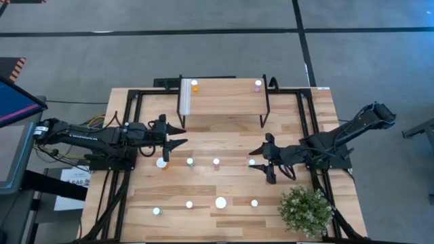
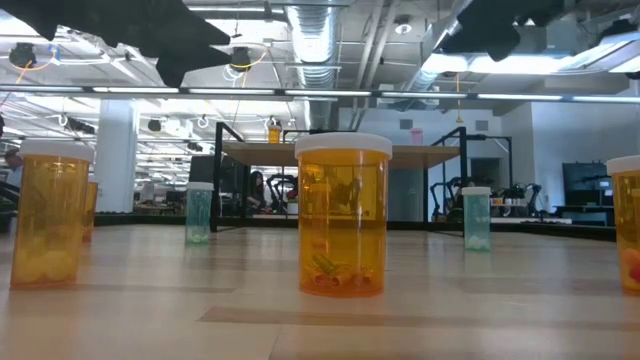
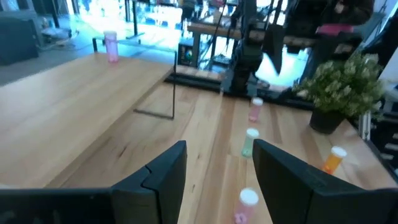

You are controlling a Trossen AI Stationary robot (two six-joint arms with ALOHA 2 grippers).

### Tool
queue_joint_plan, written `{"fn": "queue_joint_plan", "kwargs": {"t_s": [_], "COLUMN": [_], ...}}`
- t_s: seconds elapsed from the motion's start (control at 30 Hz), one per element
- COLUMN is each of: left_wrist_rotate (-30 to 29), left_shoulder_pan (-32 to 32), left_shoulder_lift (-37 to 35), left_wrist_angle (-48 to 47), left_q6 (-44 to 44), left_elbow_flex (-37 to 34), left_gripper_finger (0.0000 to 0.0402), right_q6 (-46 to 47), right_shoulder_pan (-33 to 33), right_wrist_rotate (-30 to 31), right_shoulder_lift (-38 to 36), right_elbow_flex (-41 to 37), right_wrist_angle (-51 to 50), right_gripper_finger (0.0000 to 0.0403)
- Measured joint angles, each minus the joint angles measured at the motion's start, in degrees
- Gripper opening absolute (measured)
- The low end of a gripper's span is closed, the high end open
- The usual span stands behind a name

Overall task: Pick and place medicine bottles onto shelf by color
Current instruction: Put the top right green pill bottle on the shelf

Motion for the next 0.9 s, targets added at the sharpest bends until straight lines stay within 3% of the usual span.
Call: {"fn": "queue_joint_plan", "kwargs": {"t_s": [0.23, 0.4, 0.63, 0.9], "left_wrist_rotate": [4.9, 3.9, 3.9, 3.9], "left_shoulder_pan": [-0.2, -0.7, -0.8, -0.8], "left_shoulder_lift": [0.3, 0.3, 0.3, 0.3], "left_wrist_angle": [-1.6, -2.6, -2.8, -2.8], "left_q6": [-1.6, -1.9, -2.2, -1.7], "left_elbow_flex": [0.0, 0.0, 0.0, 0.0], "left_gripper_finger": [0.0171, 0.0171, 0.0171, 0.0171], "right_q6": [0.8, 0.6, 4.2, 4.5], "right_shoulder_pan": [-0.1, -0.9, -3.5, -7.3], "right_wrist_rotate": [-2.5, -3.0, -6.7, -10.0], "right_shoulder_lift": [0.5, 3.4, 8.0, 12.2], "right_elbow_flex": [-0.1, 0.0, -0.1, -0.1], "right_wrist_angle": [-1.5, -0.6, -10.0, -11.4], "right_gripper_finger": [0.0249, 0.0249, 0.0249, 0.0249]}}
